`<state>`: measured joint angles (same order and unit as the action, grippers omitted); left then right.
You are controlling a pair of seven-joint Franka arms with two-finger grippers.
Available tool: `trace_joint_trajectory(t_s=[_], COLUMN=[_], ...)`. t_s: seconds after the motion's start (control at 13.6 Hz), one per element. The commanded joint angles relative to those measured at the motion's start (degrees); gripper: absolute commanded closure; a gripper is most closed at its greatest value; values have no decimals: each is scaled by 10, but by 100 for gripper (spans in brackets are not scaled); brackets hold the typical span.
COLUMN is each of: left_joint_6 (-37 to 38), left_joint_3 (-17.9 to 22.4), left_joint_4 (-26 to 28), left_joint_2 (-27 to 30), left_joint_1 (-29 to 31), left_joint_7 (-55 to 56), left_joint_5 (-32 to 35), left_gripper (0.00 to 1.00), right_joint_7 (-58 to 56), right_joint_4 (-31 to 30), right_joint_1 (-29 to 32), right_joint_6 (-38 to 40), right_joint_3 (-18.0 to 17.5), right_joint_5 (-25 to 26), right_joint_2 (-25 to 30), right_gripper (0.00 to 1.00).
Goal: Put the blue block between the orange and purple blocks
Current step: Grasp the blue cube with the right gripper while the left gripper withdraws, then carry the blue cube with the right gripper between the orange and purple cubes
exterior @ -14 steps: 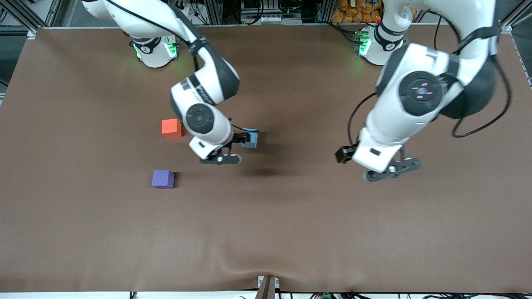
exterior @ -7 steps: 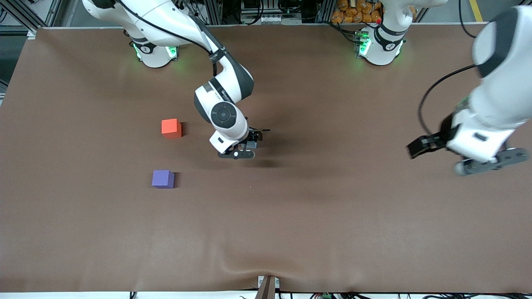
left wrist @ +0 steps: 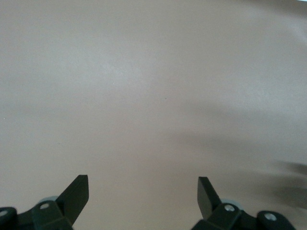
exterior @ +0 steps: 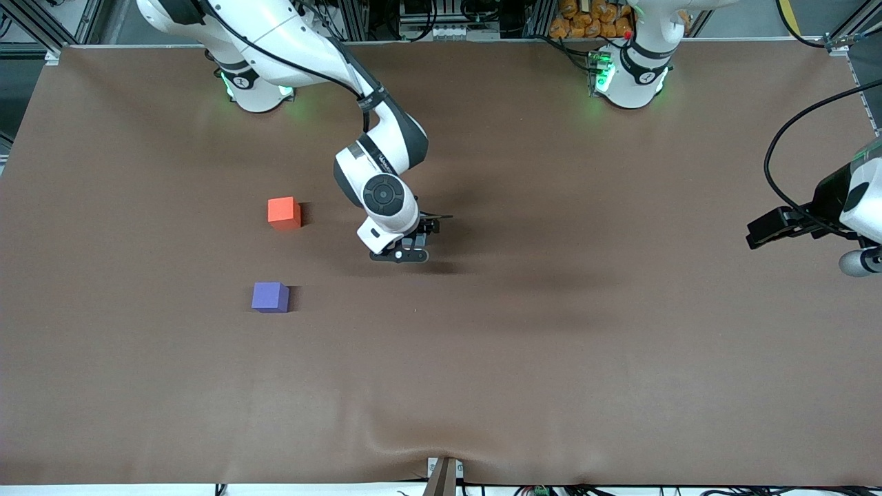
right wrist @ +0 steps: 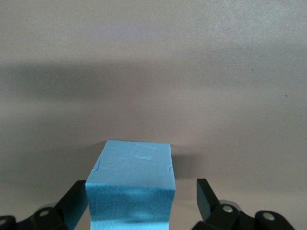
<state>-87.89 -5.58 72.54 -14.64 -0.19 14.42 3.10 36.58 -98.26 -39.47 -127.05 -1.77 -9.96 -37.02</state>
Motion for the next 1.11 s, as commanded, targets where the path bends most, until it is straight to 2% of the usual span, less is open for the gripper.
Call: trace_joint_trajectory(t_s=[0.0, 0.07, 0.15, 0.37, 0.59, 0.74, 0.89, 1.03], left_joint_6=[3, 2, 1, 1, 3, 3, 16, 21], left_joint_3=[-7, -7, -8, -8, -8, -8, -7, -7], left_joint_4=[18, 17, 17, 16, 16, 17, 17, 17], left_joint_2=[19, 18, 18, 20, 22, 27, 28, 28], left_joint_1=[6, 6, 6, 6, 6, 7, 8, 8], left_joint_7=[-6, -6, -6, -6, -32, -35, -36, -35], left_joint_5=[-1, -2, -1, -2, -2, -2, -2, -2], left_gripper=[0, 0, 0, 0, 0, 0, 0, 0], right_joint_7=[9, 9, 9, 10, 31, 23, -14, -99], right_joint_4=[-1, -1, -1, 0, 0, 1, -1, -1], right_joint_1=[-7, -7, -7, -2, 7, 21, 49, 98], right_joint_6=[-11, -11, -10, -2, 26, 59, 89, 138], right_joint_3=[5, 5, 5, 5, 12, 32, 39, 39], right_joint_5=[-1, -1, -1, -1, -1, 2, 2, 4], right_joint_2=[-6, -5, -5, 3, 47, 78, 101, 111], right_gripper=[47, 64, 71, 71, 71, 71, 72, 74])
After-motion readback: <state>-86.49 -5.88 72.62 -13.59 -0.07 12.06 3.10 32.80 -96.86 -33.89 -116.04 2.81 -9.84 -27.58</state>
